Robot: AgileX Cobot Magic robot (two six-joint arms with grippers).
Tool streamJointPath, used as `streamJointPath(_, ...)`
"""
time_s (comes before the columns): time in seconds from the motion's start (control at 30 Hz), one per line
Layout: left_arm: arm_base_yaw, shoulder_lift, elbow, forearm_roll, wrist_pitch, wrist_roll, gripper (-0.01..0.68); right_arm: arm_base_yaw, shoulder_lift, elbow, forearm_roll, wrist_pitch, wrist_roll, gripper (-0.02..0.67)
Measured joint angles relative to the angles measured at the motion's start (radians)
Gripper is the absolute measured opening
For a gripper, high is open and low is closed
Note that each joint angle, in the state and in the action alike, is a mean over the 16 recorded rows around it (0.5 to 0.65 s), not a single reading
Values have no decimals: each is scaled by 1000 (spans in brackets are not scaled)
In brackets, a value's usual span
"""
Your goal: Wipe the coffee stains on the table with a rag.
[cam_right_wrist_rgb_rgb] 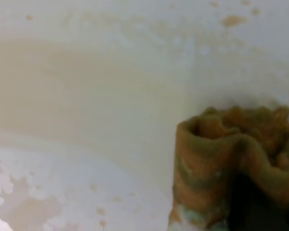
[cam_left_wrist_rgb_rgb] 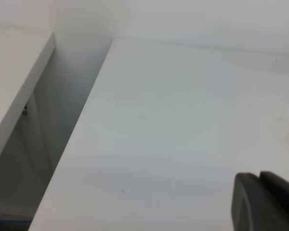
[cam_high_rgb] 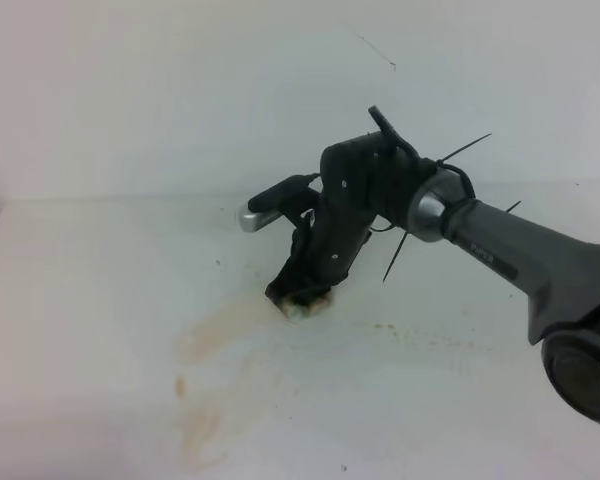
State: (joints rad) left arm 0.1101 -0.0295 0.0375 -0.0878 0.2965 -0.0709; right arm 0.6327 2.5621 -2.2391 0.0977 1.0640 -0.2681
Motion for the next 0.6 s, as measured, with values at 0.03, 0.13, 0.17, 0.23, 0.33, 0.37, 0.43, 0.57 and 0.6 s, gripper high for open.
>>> streamJointPath(0.03,0,0,0,0,0,0,1,-4,-1,0,14,10,-5,4)
streamJointPath(0.13,0,0,0,0,0,0,1,-6,-3,0,61,36,-25,4)
streamJointPath(0.17,0,0,0,0,0,0,1,-3,-4,0,77,43,-32,4)
streamJointPath(0.23,0,0,0,0,0,0,1,8,-5,0,108,53,-45,4)
streamJointPath(0.33,0,0,0,0,0,0,1,33,-7,0,149,66,-65,4)
streamJointPath(0.37,0,0,0,0,0,0,1,43,-8,0,162,70,-71,4)
streamJointPath(0.43,0,0,0,0,0,0,1,64,-11,0,183,81,-81,4)
streamJointPath(0.57,0,0,0,0,0,0,1,105,-18,0,200,104,-91,4)
streamJointPath(0.6,0,2,0,0,0,0,1,114,-21,0,198,109,-90,4)
